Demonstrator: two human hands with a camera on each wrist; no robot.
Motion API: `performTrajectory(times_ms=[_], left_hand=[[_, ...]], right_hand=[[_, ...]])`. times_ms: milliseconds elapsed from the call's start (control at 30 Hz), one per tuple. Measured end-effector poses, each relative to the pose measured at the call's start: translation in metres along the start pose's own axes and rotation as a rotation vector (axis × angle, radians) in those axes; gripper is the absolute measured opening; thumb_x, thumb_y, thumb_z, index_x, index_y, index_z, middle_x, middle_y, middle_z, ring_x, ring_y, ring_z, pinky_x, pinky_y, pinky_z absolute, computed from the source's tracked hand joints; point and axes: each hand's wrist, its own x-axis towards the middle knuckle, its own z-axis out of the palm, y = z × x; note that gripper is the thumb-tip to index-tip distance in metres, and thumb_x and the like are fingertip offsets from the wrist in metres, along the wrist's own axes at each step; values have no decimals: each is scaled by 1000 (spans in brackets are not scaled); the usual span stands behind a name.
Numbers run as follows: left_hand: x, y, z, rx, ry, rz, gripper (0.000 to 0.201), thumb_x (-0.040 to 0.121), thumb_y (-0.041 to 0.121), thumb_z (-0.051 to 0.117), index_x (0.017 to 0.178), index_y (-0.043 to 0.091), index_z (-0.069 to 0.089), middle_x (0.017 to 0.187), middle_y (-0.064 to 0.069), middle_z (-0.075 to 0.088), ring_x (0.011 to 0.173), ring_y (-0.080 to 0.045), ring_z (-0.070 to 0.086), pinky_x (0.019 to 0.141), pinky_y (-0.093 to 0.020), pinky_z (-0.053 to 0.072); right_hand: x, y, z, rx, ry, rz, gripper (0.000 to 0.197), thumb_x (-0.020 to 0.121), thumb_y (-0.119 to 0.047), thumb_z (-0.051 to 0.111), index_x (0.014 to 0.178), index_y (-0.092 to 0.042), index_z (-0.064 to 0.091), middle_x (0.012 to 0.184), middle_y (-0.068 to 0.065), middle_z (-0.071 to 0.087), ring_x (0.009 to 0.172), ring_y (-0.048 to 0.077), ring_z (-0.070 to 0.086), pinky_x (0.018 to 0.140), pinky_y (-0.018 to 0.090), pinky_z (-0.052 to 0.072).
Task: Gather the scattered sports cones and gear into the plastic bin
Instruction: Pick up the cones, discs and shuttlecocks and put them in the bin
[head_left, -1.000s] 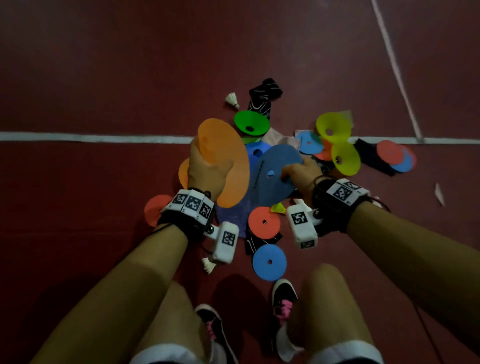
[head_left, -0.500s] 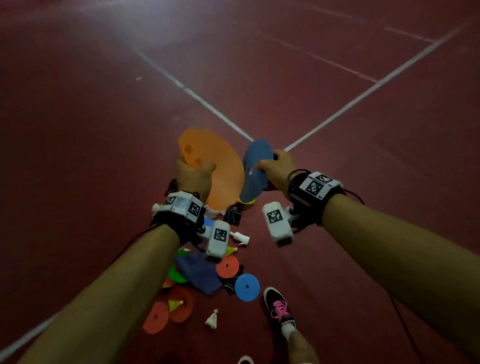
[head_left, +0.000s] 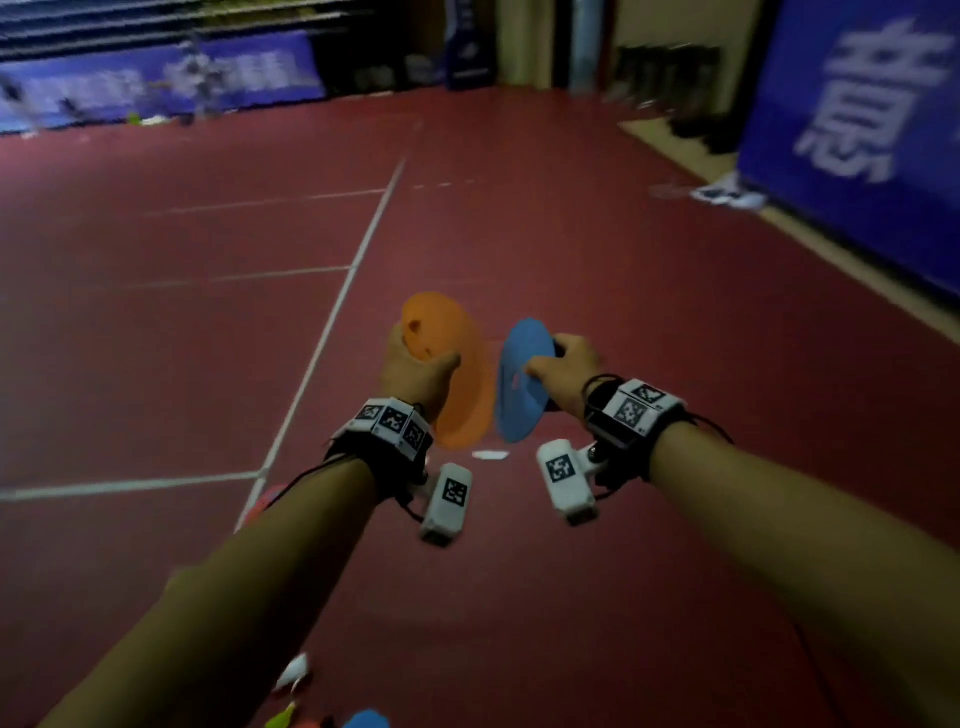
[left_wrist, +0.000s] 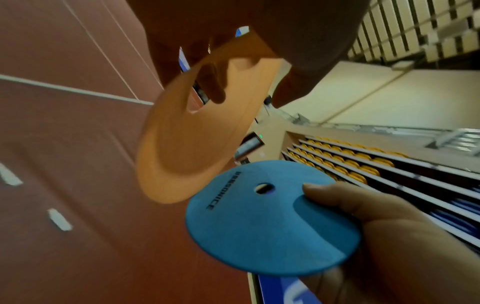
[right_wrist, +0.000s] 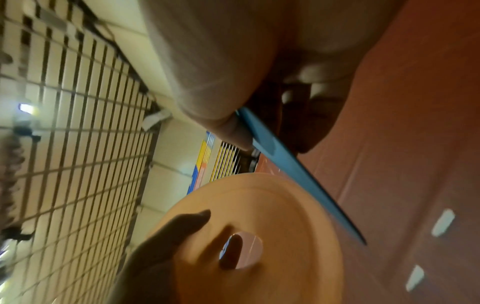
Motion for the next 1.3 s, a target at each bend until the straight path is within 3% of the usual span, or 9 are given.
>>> performTrajectory(times_ms=[100, 233, 433, 600, 733, 900, 1000, 1133, 1300], left_hand=[[-20, 46, 128, -8, -181, 85, 70, 80, 16, 74, 140, 11, 38, 129, -17, 53, 112, -37, 54, 86, -42, 48], [-75, 102, 295, -36, -418, 156, 60, 79, 17, 73, 131, 12, 43, 116, -15, 58, 100, -37, 59, 75, -40, 49], [-165, 143, 478, -44, -662, 176, 61, 66, 28, 73, 120, 20, 46, 103, -15, 62, 92, -39, 63, 73, -47, 54], [-219, 162, 584, -4, -821, 170, 56, 77, 20, 72, 125, 23, 44, 99, -6, 57, 92, -34, 61, 74, -46, 52], [-245, 169, 665, 64, -901, 155, 62, 78, 21, 70, 131, 15, 39, 105, -12, 54, 94, -36, 59, 75, -47, 53], [-252, 174, 773, 88, -1043, 88, 46, 77, 11, 60, 121, 16, 44, 97, -6, 53, 91, -35, 57, 84, -52, 53], [-238, 177, 853, 111, -1103, 76, 44, 62, 14, 50, 105, 17, 55, 97, -16, 61, 92, -42, 61, 82, -59, 54], [-206, 183, 997, 104, -1175, 25, 19, 70, 21, 49, 85, 28, 59, 94, -18, 65, 90, -42, 64, 83, -64, 52], [-209, 253, 1100, 57, -1249, 55, 34, 92, 7, 41, 118, 14, 62, 109, -21, 64, 101, -43, 61, 93, -57, 47]], right_hand=[[7, 49, -122, 57, 166, 56, 9, 78, -11, 63, 73, -17, 59, 74, 8, 62, 73, 31, 65, 61, 51, 60], [-2, 119, -284, 104, 357, 139, 13, 78, -9, 64, 71, -20, 60, 77, 10, 66, 74, 30, 67, 55, 36, 56], [-34, 213, -463, 222, 616, 250, 4, 79, -5, 63, 78, -9, 64, 92, 25, 69, 82, 37, 69, 63, 43, 59], [-57, 269, -559, 267, 728, 293, 13, 86, -7, 62, 96, 1, 67, 92, 21, 68, 74, 29, 65, 53, 29, 50], [-59, 308, -612, 268, 812, 343, 17, 85, -6, 61, 97, 6, 64, 91, 24, 66, 75, 30, 64, 59, 34, 52], [-28, 359, -680, 203, 878, 436, 17, 86, -4, 60, 96, 10, 60, 88, 24, 62, 76, 33, 62, 65, 41, 52], [9, 385, -730, 158, 909, 475, 19, 86, -5, 60, 101, 7, 62, 99, 27, 67, 86, 40, 66, 71, 48, 56], [67, 408, -810, 43, 952, 523, 15, 83, -9, 64, 94, 2, 63, 95, 24, 67, 76, 32, 65, 60, 34, 50], [115, 434, -907, -49, 996, 623, 16, 83, -10, 62, 95, 0, 64, 86, 18, 69, 67, 30, 65, 54, 36, 54]])
